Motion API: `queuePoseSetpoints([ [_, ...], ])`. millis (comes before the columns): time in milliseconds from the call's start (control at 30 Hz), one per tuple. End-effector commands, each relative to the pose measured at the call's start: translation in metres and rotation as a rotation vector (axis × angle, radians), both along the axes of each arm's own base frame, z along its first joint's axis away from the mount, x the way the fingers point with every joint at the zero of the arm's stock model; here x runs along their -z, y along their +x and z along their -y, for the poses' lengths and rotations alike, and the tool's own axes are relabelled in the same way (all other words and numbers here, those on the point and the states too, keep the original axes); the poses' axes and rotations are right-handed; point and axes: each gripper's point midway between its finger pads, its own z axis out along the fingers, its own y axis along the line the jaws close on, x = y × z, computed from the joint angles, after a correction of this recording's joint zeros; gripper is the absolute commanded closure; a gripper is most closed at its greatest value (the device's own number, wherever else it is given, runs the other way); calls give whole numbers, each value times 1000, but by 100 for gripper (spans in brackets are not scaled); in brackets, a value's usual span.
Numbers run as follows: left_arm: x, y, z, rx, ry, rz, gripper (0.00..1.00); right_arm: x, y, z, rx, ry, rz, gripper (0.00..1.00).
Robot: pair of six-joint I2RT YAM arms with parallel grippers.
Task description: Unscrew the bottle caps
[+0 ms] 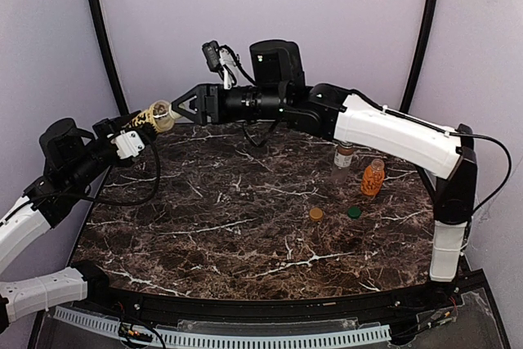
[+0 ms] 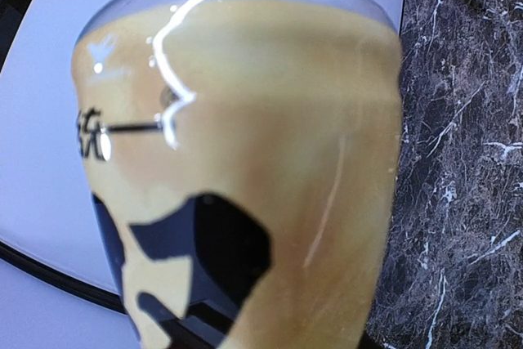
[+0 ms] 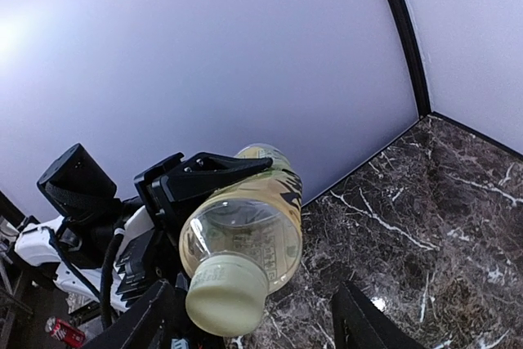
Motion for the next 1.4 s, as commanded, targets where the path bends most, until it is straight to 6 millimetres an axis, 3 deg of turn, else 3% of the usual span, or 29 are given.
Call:
queuePoseSetpoints([
  [0, -1, 2, 1, -5, 13, 30, 66, -3, -1, -13, -34, 45, -13, 41],
  [133, -3, 2, 1, -4, 14, 36, 66, -3, -3, -15, -48, 48, -18, 45],
  [433, -1, 1, 4, 7, 16, 32, 66, -2, -3, -13, -47, 41, 3, 85],
  [567, 14, -8, 14, 83, 35, -33, 66, 0, -7, -12, -73, 19, 72, 100],
  [667, 33, -25, 28, 199, 59, -145, 66, 0, -20, -9, -138, -12, 218, 100],
  [800, 63, -55, 42, 349, 84, -335, 67, 14, -49, -4, -223, -142, 524, 100],
  [900, 81, -83, 50, 465, 96, -473, 67, 36, -75, -3, -313, -265, 804, 100],
  [1033, 89, -105, 54, 543, 77, -583, 67, 67, -105, -4, -423, -380, 1085, 100],
  [1233, 94, -130, 59, 613, 0, -737, 67, 94, -117, -5, -489, -501, 1328, 100],
  [1367, 96, -134, 60, 616, -35, -777, 67, 103, -115, -7, -497, -565, 1422, 100],
])
